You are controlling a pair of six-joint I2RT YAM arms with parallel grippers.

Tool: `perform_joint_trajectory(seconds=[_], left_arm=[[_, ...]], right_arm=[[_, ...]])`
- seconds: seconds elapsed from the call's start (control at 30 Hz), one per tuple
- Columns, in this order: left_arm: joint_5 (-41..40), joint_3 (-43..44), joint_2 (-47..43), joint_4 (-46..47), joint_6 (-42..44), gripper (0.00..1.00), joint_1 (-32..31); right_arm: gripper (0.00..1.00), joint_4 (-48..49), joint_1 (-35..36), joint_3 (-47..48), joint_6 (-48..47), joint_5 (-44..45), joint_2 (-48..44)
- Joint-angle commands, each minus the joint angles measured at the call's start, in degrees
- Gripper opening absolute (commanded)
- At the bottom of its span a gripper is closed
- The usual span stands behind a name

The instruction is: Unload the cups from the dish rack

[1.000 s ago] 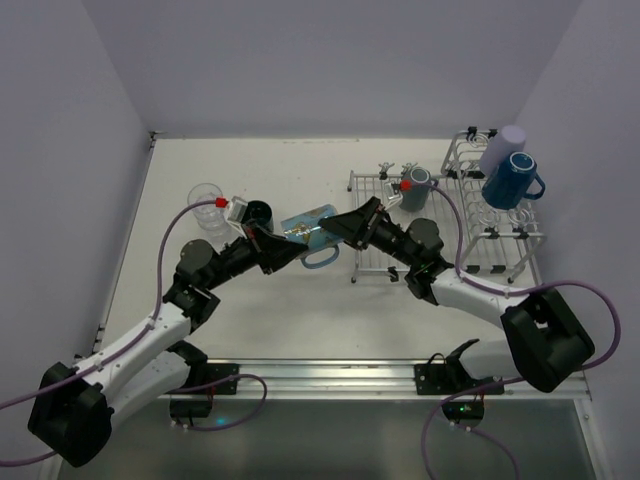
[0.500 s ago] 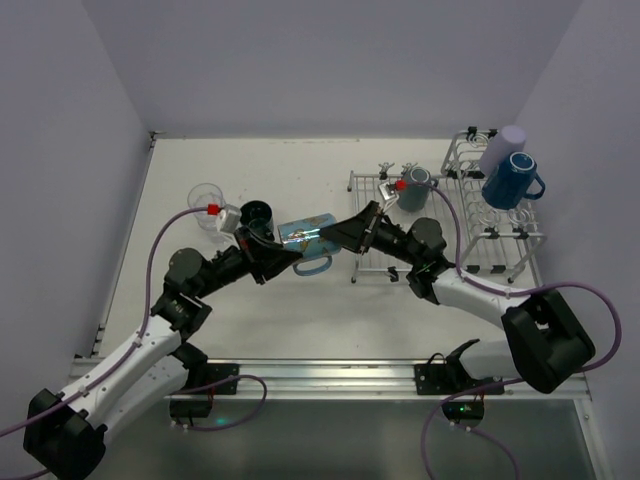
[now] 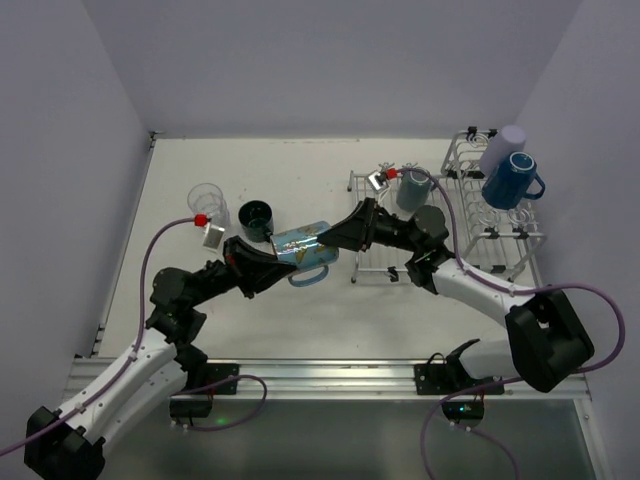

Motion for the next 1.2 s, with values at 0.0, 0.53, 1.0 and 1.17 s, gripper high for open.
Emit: perform_joint_trajectory(seconds=[0.0,0.53,1.0,1.17], left_arm=[[5.4,2.2,-6.1,5.7,-3.6,0.0,0.0],[-5.1,18.0,-10.0,-27.1,12.4,0.0,0.0],[-23.9,30.6,21.7,-30.2,22.1,0.0,-2.8],[-33.6,37.2,33.6,-31.9,25.9,0.0,-4.4]], right_arm=[[0.99,2.8,-1.4,5.8,-2.5,-1.9,-2.6],[0.99,-30.5,7.1,18.7,-22.7,14.6,-9.4],[0.99,-50.5,9.6,16.9,-34.4,40.3,-26.2],[0.99,-54.4,12.5,16.9,-37.3,43.5,-27.1]])
